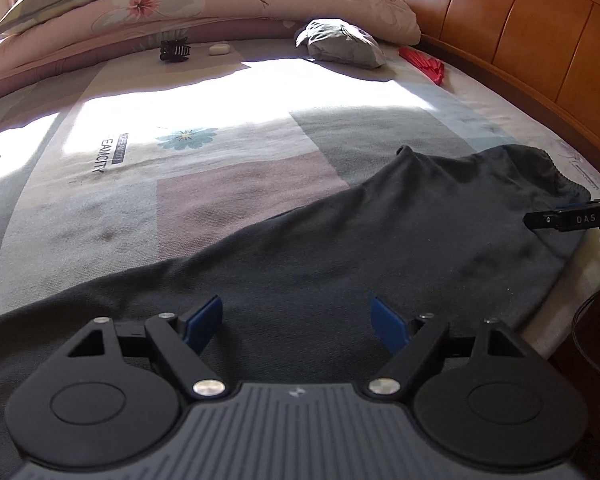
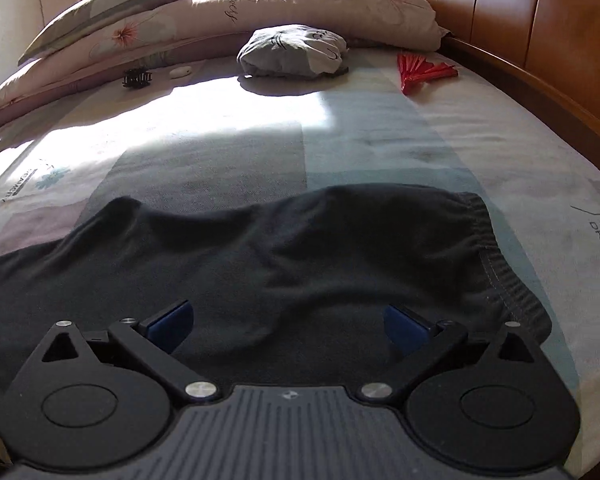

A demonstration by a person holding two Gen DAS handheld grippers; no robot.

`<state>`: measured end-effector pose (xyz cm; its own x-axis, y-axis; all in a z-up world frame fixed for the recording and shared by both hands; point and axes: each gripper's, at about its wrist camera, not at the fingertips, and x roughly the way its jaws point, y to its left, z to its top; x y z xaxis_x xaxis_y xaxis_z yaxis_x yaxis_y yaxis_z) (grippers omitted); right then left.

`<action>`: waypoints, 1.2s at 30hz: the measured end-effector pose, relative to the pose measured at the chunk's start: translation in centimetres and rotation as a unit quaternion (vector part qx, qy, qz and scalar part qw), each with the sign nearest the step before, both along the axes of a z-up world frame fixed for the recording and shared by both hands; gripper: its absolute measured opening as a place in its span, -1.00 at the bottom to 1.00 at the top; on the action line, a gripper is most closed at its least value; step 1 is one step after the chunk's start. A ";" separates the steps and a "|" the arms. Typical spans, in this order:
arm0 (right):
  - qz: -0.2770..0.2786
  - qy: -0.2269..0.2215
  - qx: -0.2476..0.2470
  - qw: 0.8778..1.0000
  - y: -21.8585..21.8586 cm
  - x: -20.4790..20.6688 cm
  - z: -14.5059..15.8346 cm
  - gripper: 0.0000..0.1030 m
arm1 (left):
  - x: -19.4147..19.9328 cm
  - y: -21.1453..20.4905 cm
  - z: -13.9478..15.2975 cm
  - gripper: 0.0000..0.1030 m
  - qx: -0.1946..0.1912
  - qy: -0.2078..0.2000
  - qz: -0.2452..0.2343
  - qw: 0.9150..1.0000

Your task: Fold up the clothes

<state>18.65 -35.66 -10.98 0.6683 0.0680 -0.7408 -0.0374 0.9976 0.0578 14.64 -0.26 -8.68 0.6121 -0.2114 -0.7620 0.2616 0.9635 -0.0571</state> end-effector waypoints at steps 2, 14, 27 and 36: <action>0.006 -0.017 -0.005 1.000 -0.7 -1.5 -0.5 1.00 | 0.0 0.8 -0.7 0.61 -0.002 0.010 0.020 1.000; -0.033 -0.021 -0.041 0.998 0.5 -1.8 -1.2 1.00 | -1.1 -0.1 -0.5 0.64 -0.014 0.018 -0.011 1.000; -0.030 -0.030 -0.043 0.998 0.7 -2.5 -1.2 1.00 | 2.4 7.5 -0.8 0.64 -0.044 0.003 0.068 0.997; 0.003 0.004 -0.031 1.000 2.8 -2.6 0.7 1.00 | 0.8 15.2 3.3 0.74 -0.002 0.006 0.084 0.996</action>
